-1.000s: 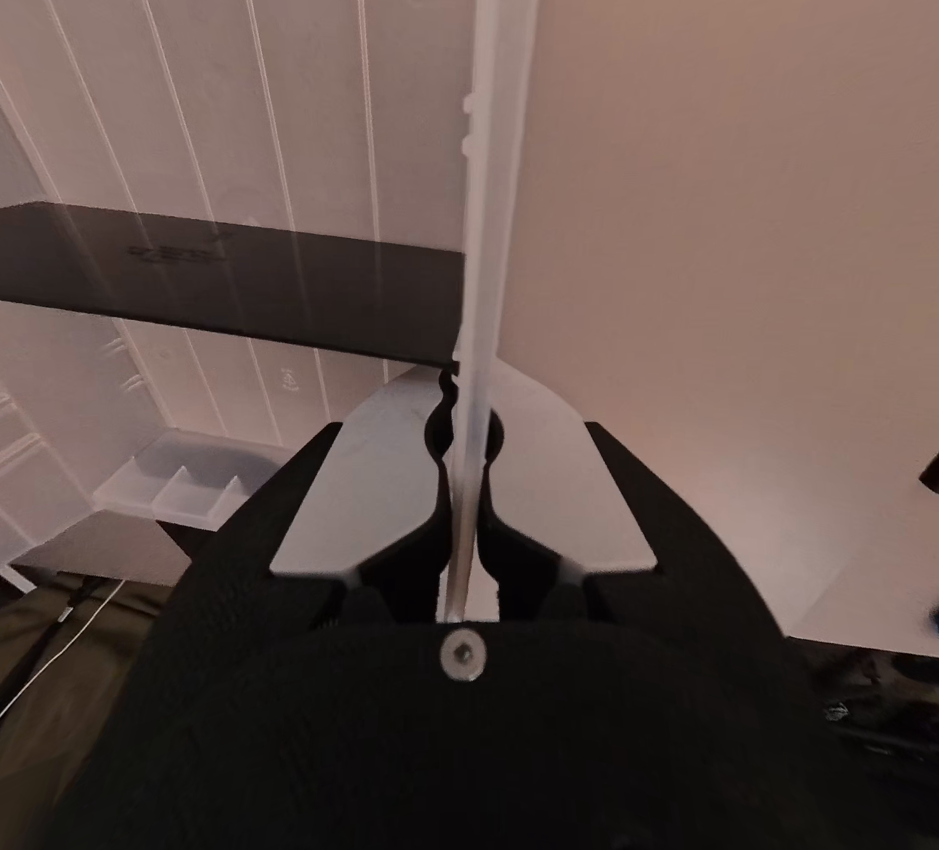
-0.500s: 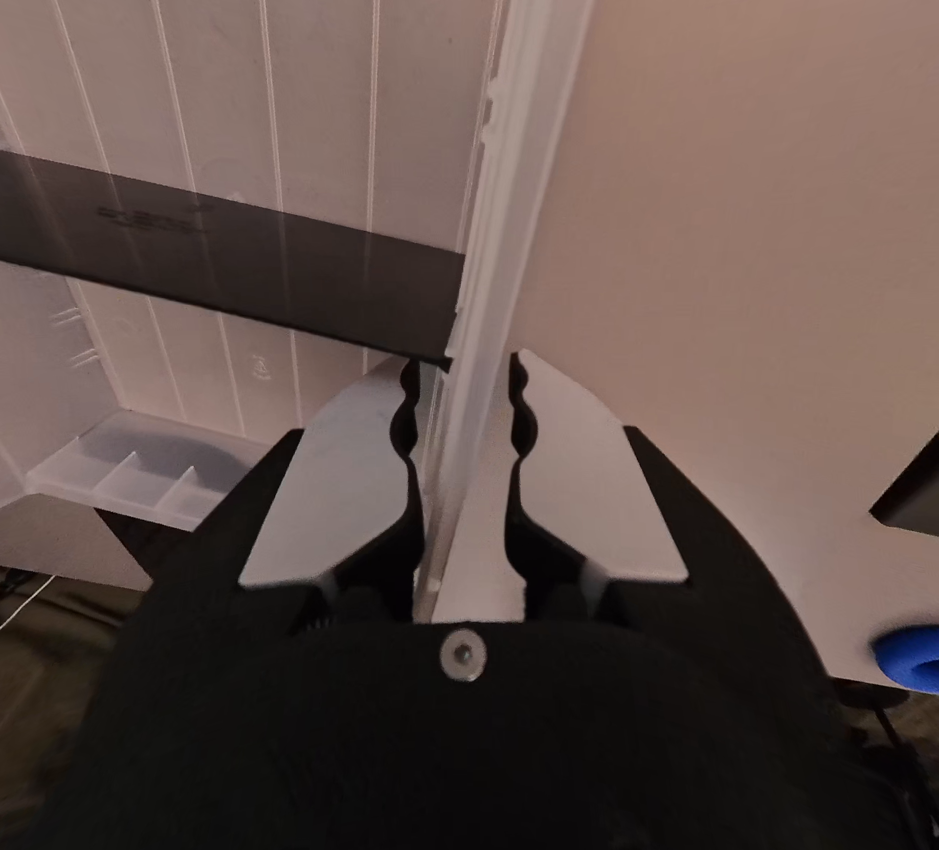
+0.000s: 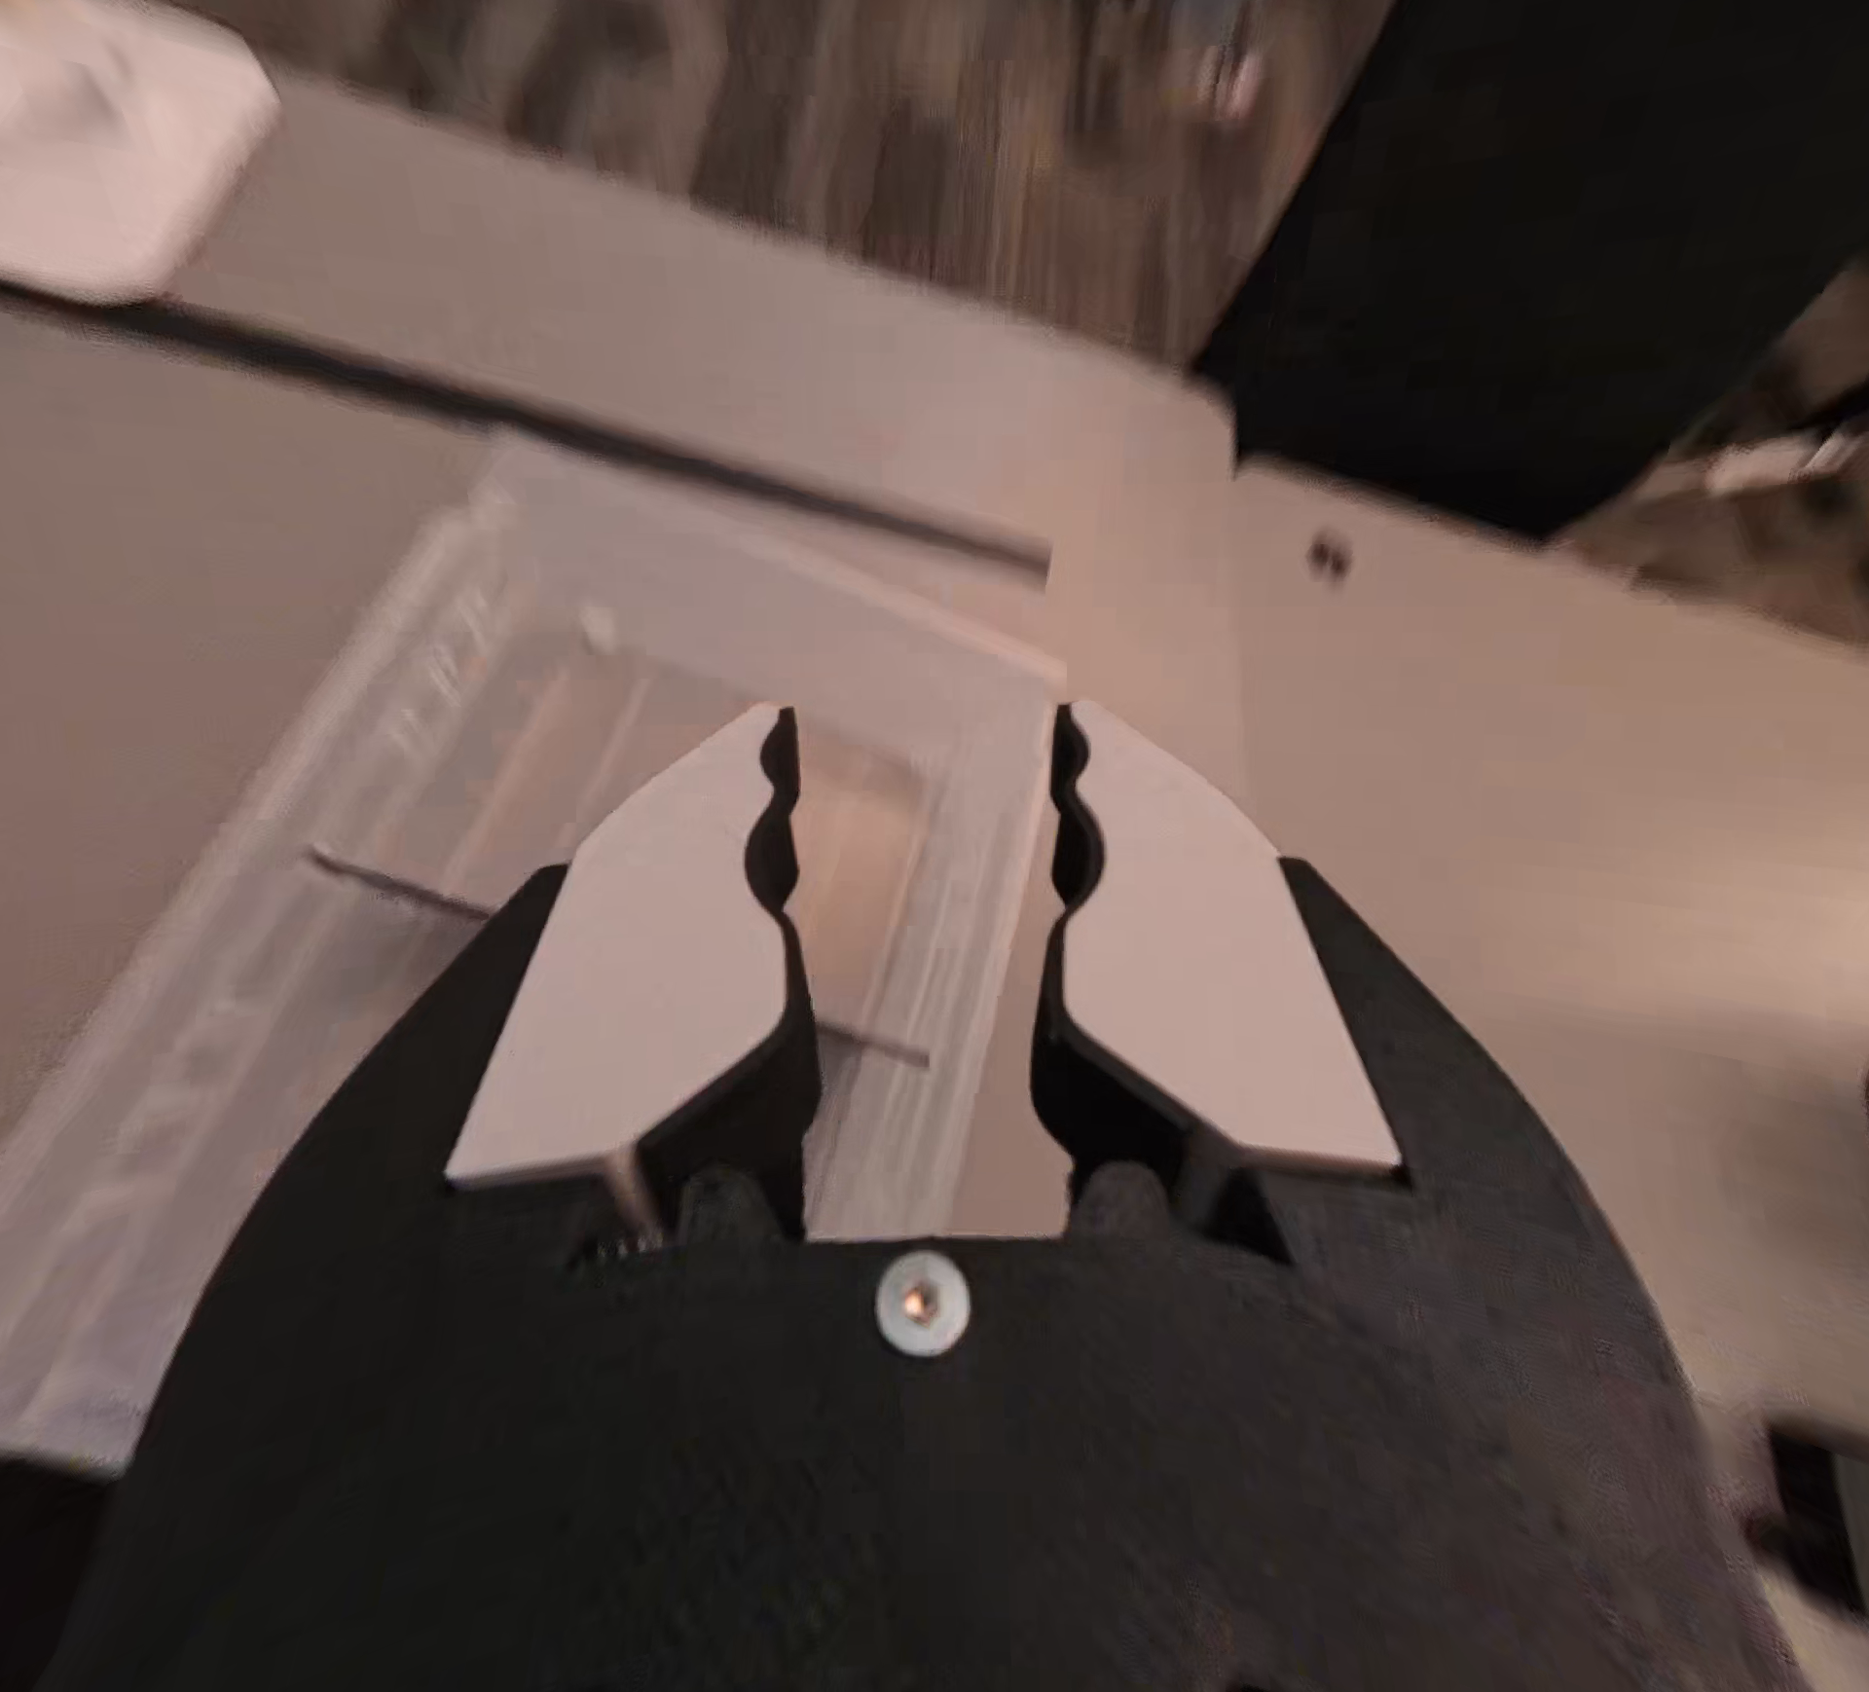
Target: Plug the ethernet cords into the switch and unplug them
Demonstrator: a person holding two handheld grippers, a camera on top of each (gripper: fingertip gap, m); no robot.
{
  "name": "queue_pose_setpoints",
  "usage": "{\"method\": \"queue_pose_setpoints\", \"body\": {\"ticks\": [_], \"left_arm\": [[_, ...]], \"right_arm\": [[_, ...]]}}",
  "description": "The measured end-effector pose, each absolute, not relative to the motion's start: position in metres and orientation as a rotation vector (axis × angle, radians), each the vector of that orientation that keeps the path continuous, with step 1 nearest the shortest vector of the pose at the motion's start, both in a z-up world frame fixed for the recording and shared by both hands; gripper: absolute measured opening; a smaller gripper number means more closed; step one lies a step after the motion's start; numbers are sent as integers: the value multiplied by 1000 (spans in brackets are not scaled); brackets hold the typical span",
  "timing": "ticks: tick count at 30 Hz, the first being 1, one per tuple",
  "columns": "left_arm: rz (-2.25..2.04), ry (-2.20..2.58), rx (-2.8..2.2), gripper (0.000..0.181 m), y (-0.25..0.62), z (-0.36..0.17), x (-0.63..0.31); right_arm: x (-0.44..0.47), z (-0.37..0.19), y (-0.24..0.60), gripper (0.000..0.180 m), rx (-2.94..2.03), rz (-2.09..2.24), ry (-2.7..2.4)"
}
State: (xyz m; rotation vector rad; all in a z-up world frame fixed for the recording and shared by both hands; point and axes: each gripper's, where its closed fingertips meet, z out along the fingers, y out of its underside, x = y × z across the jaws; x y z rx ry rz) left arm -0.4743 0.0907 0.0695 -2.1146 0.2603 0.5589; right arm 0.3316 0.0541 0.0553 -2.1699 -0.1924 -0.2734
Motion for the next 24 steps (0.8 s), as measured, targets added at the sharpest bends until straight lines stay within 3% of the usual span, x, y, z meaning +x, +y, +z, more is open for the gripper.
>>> {"method": "queue_pose_setpoints", "body": {"ticks": [4,7,11,16,24], "left_arm": [[478,415,-2073,74,110,60,-443],[312,517,-2071,73,117,44,-432],[352,662,-2127,66,118,10,-451],[233,692,-2234,66,128,-21,-453],[160,846,-2292,31,130,-48,-439]], "right_arm": [[254,129,47,57,-1720,-198,-261],[177,148,30,51,-1525,-47,-431],[116,131,29,46,-1645,-5,-626],[116,111,39,46,-1828,-180,-695],[115,98,44,42,-1841,-100,-694]]}}
